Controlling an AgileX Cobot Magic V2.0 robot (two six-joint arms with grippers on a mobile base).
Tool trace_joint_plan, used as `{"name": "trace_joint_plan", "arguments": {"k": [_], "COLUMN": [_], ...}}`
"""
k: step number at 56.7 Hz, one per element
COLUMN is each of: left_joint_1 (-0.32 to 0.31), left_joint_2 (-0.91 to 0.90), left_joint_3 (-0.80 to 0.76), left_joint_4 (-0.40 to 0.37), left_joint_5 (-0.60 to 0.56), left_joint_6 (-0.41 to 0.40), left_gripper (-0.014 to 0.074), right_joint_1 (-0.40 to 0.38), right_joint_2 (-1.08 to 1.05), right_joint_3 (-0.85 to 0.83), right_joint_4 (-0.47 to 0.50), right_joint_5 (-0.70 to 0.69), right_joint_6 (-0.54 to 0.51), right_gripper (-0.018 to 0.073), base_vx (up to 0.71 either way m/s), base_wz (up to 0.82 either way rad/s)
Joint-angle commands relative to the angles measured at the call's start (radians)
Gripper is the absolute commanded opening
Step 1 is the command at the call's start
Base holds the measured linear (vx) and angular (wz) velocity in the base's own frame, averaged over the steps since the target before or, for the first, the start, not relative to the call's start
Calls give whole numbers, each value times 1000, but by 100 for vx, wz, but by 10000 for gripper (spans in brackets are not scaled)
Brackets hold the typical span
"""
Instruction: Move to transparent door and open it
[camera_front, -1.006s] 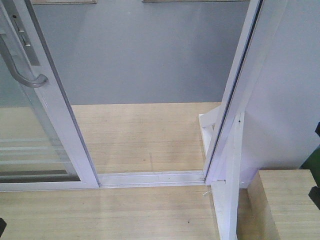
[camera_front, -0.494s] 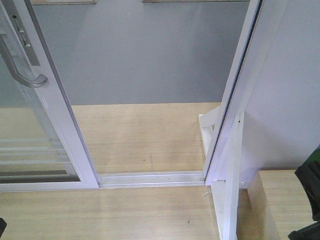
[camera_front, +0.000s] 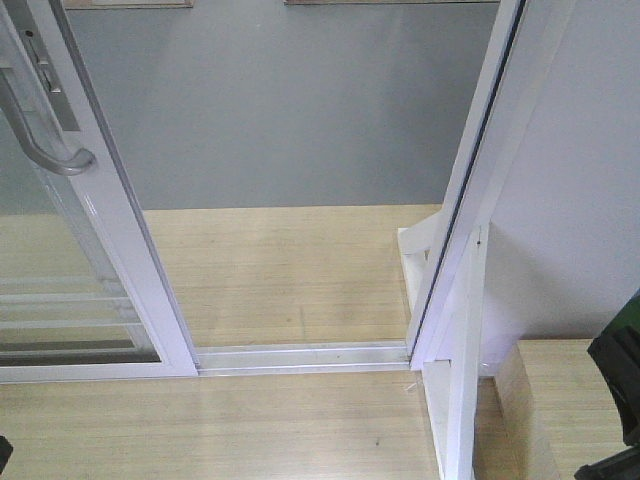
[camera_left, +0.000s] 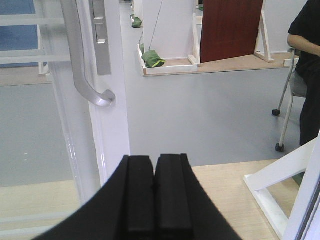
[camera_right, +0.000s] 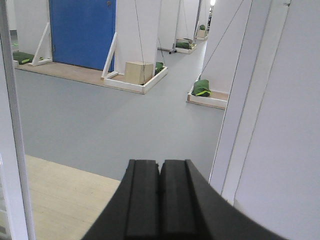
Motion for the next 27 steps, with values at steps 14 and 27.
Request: {"name": "trace_joint_plan", "arguments": {"k": [14,27], "left_joint_1": [-4,-4], "left_joint_2": [-14,-14], "left_joint_3": [8,8], "left_joint_4": [-12,-12], "left_joint_5": [-83,-83], "left_joint_6": [-7,-7], "left_gripper": [-6,-6], "right_joint_1": [-2,-2], "right_joint_2": [-16,-16], "right_joint_3": [3,3], "right_joint_4": [-9,-9], "right_joint_5": [-85,-85], "right_joint_6": [-9,-9], "right_gripper": [-1,-1], "base_vx": [0,0], "base_wz": [0,0]}}
